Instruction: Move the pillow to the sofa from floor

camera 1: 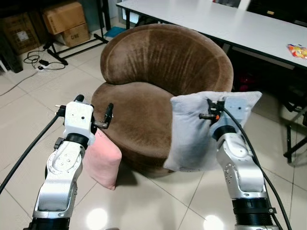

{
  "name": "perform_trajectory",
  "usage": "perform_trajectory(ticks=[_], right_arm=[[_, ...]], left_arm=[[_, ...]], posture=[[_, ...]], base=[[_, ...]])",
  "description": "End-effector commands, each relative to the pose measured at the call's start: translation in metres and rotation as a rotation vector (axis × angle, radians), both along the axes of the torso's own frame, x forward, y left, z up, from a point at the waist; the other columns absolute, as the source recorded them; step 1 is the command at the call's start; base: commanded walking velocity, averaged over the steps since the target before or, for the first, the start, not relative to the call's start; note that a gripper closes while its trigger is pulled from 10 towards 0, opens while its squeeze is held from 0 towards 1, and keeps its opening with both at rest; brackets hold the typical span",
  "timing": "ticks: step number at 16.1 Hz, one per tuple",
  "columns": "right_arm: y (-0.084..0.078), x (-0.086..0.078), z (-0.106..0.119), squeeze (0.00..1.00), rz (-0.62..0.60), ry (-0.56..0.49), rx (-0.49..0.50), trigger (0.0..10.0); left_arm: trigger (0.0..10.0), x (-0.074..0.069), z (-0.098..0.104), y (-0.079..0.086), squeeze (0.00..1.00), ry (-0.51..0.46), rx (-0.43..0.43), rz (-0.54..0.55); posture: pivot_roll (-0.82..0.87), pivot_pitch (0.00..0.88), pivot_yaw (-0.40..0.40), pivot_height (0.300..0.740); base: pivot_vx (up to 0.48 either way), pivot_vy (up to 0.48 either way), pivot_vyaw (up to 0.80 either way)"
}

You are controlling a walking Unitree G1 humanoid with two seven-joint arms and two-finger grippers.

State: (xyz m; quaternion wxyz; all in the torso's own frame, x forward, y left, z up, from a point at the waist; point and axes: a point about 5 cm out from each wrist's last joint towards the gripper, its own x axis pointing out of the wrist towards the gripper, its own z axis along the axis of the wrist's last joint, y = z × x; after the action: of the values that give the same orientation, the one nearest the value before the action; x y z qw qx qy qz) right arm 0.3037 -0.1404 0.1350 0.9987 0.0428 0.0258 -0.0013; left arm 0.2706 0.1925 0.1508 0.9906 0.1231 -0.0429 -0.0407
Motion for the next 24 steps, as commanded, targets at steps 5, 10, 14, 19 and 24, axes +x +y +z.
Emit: perform_trajectory(ticks=[5,10,14,19,24], right_arm=[[-0.0033,0.0040,0.0139,0.00,-0.009,-0.061,-0.005,10.0],[-0.0035,0.0042,0.0138,0.00,-0.011,-0.061,-0.006,10.0],[-0.0037,0.0040,0.0137,0.00,-0.010,-0.063,-0.008,10.0],[-0.0033,0.0037,0.0130,0.00,-0.009,-0.062,-0.011,10.0],[0.0006,0.0031,0.0137,0.00,0.026,-0.072,-0.039,10.0]], left_arm=[[10.0,0.0019,-0.0011,-0.0047,0.00,0.003,-0.008,-0.018],[10.0,0.0022,-0.0015,-0.0044,0.00,0.002,-0.004,-0.015],[10.0,0.0025,-0.0027,-0.0040,0.00,0.002,-0.020,-0.009],[10.0,0.0019,-0.0040,-0.0040,0.00,0.003,-0.020,-0.010],[10.0,0.0011,-0.0051,-0.0042,0.00,0.011,-0.015,-0.017]], posture=[[-0.01,0.000,-0.049,0.740],[-0.01,0.000,-0.048,0.740],[-0.01,0.000,-0.050,0.740],[-0.01,0.000,-0.052,0.740],[-0.01,0.000,-0.053,0.740]], base=[[0.344,0.000,0.00],[0.342,0.000,0.00],[0.357,0.000,0.00],[0.373,0.000,0.00],[0.370,0.000,0.00]])
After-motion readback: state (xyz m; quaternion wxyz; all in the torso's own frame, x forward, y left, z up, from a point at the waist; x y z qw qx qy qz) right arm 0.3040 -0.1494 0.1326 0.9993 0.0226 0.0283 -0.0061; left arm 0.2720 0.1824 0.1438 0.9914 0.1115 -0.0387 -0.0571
